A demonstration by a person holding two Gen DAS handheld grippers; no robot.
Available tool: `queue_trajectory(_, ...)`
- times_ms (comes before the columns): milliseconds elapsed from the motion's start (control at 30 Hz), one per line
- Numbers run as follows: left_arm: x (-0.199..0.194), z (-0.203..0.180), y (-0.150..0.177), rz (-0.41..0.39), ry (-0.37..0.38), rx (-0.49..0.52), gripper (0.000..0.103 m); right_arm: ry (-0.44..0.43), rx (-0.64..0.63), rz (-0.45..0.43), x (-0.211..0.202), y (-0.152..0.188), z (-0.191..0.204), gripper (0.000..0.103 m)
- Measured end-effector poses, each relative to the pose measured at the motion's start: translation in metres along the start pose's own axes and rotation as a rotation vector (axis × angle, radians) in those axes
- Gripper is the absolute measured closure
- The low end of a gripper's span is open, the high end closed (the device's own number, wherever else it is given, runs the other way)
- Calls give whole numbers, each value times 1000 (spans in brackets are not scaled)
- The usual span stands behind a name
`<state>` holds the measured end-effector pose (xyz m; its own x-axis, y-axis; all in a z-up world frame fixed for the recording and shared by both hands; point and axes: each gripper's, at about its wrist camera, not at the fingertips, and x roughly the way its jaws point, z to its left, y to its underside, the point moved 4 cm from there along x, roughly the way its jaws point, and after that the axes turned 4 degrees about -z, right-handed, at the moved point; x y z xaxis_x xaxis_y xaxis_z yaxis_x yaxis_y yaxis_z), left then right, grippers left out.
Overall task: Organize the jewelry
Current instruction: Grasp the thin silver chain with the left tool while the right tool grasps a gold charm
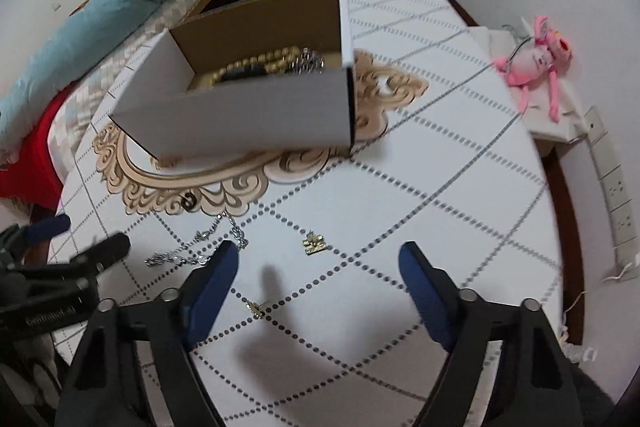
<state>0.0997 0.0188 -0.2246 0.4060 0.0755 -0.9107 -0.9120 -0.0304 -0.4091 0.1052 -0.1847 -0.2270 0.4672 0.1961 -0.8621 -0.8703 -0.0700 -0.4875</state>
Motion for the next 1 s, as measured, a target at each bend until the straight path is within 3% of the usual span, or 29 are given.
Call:
queue_trajectory(67,2,-2,1,1,-1,9,0,0,-9,-27,3,1,1,32)
queue_trajectory(167,5,-5,2,3,4,24,0,6,-31,-59,5,0,4,50)
queue_trajectory(300,5,-12,2,-9,1,61,0,32,-55,-74,8,-3,8,92)
queue_trajectory(467,-2,-31,-2,-24,29,102,0,6,-12,-72,0,0,-4,92)
queue_trajectory(667,-4,-65,1,-3,138,182,1,-2,91,-73,-13,6,-32,92)
queue_trajectory(867,-1,-88,3,3,182,267,26,-13,151,-100,-25,3,-47,92)
queue_trajectory(933,-5,-94,0,-10,195,289,45,-19,162,-104,-26,2,-48,92)
queue_trajectory(1000,-10,-100,-4,-19,207,308,93,-24,166,-106,-26,1,-48,92)
